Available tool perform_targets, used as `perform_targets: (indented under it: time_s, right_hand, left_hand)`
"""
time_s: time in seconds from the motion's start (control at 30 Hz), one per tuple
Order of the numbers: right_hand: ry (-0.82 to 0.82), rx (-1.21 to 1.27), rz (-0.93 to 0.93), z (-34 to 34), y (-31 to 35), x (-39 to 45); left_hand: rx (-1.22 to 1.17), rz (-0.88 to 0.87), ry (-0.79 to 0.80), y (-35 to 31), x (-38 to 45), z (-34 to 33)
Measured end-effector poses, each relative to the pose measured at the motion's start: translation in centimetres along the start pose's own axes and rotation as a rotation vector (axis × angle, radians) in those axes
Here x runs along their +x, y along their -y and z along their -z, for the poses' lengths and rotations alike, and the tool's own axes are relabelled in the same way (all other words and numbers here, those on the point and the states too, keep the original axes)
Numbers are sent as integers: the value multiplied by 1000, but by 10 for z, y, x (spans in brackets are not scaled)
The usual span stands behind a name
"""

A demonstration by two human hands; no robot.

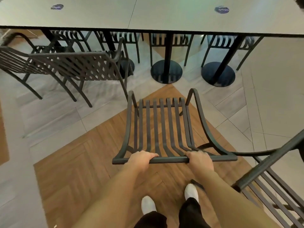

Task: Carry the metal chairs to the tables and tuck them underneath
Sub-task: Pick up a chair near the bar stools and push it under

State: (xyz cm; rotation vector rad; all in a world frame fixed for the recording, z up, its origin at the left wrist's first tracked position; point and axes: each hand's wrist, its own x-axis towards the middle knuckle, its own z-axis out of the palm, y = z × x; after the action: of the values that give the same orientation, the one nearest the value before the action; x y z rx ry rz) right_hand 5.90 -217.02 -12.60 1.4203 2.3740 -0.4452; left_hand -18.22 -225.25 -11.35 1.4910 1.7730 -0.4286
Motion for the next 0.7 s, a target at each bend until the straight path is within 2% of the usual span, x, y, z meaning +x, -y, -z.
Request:
perform_targets:
  time_s: [0.3,0.5,0.7]
  right_hand:
    - [-8,-36,-22,20,14,61]
    - [-44,8,-1,47,5,129]
    - [5,4,42,82,-10,191]
  left_hand:
    - [58,-16,-14,26,44,51]
    - [51,40,-74,31,91,101]
    - [66,75,-147,29,139,145]
